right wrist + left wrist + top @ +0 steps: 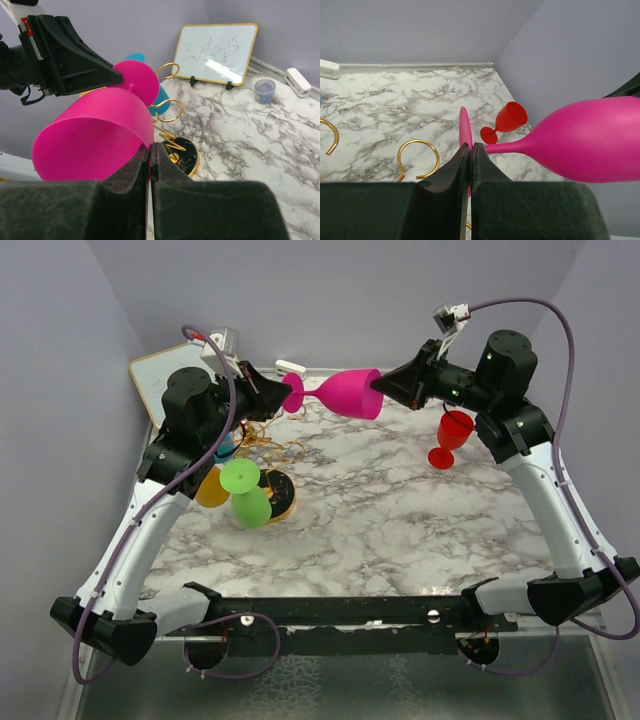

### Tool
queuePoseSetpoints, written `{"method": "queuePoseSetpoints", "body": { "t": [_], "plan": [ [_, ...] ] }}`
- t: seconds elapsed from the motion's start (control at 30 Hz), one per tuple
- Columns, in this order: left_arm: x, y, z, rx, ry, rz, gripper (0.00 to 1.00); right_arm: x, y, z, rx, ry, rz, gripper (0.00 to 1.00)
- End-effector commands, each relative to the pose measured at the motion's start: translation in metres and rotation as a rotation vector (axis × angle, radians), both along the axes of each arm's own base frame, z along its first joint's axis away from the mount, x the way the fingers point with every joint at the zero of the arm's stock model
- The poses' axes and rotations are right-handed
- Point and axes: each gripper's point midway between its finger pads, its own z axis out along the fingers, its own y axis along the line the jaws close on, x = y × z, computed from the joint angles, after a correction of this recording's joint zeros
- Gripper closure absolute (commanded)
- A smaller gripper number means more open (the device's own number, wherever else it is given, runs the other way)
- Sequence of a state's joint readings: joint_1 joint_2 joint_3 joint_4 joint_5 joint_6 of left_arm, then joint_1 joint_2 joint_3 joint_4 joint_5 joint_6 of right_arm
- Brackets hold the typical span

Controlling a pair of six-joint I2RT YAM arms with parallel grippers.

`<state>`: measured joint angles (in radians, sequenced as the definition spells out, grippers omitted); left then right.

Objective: Take the wine glass off the wine glass rack

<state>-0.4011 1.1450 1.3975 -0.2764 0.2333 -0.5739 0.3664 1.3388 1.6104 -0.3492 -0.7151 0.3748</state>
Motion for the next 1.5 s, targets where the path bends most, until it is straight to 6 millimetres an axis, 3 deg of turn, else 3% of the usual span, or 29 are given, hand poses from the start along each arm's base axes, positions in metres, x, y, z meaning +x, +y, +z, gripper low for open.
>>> {"method": "queuePoseSetpoints", "body": {
  "t": [0.0, 0.13, 0.17, 0.2, 0.43, 0.6, 0.73, 0.83, 1.0, 1.1, 1.23, 1.47],
  "plan": [
    [-0.003, -0.005, 0.025, -0.024, -0.071, -0.035, 0.86, 0.008, -0.012, 0.012, -0.006, -0.018, -0.104, 0.99],
    [0.001, -0.002, 0.021, -0.007, -0.064, -0.012, 0.35, 0.021, -0.03, 0.017, -0.019, -0.026, -0.249, 0.99],
    [0.002, -0.001, 0.02, -0.001, -0.064, -0.004, 0.15, 0.025, -0.035, 0.019, -0.023, -0.032, -0.288, 0.99],
    [0.003, 0.001, 0.019, 0.007, -0.064, 0.006, 0.03, 0.03, -0.041, 0.02, -0.035, -0.041, -0.332, 0.99],
    [-0.001, 0.013, 0.018, 0.038, -0.083, 0.057, 0.01, 0.077, -0.08, 0.013, -0.132, -0.015, -0.628, 0.99],
    [-0.012, 0.016, 0.025, 0.051, -0.141, 0.039, 0.01, 0.141, -0.124, -0.008, -0.171, 0.131, -0.786, 0.99],
    [-0.021, 0.02, 0.03, 0.065, -0.178, 0.038, 0.01, 0.196, -0.181, -0.038, -0.097, 0.314, -0.837, 0.99],
    [-0.025, 0.025, 0.034, 0.074, -0.197, 0.049, 0.01, 0.218, -0.232, -0.07, 0.019, 0.492, -0.862, 0.99],
    [-0.031, 0.03, 0.038, 0.083, -0.215, 0.062, 0.01, 0.21, -0.33, -0.135, 0.129, 0.764, -1.157, 0.99],
    [-0.031, 0.033, 0.036, 0.09, -0.217, 0.072, 0.01, 0.189, -0.368, -0.155, 0.114, 0.816, -1.382, 0.99],
    [-0.03, 0.032, 0.034, 0.088, -0.215, 0.072, 0.01, 0.164, -0.389, -0.172, 0.037, 0.882, -1.543, 0.99],
    [-0.028, 0.03, 0.018, 0.089, -0.178, 0.069, 0.01, 0.128, -0.403, -0.209, -0.168, 1.005, -1.64, 0.99]
  ]
}}
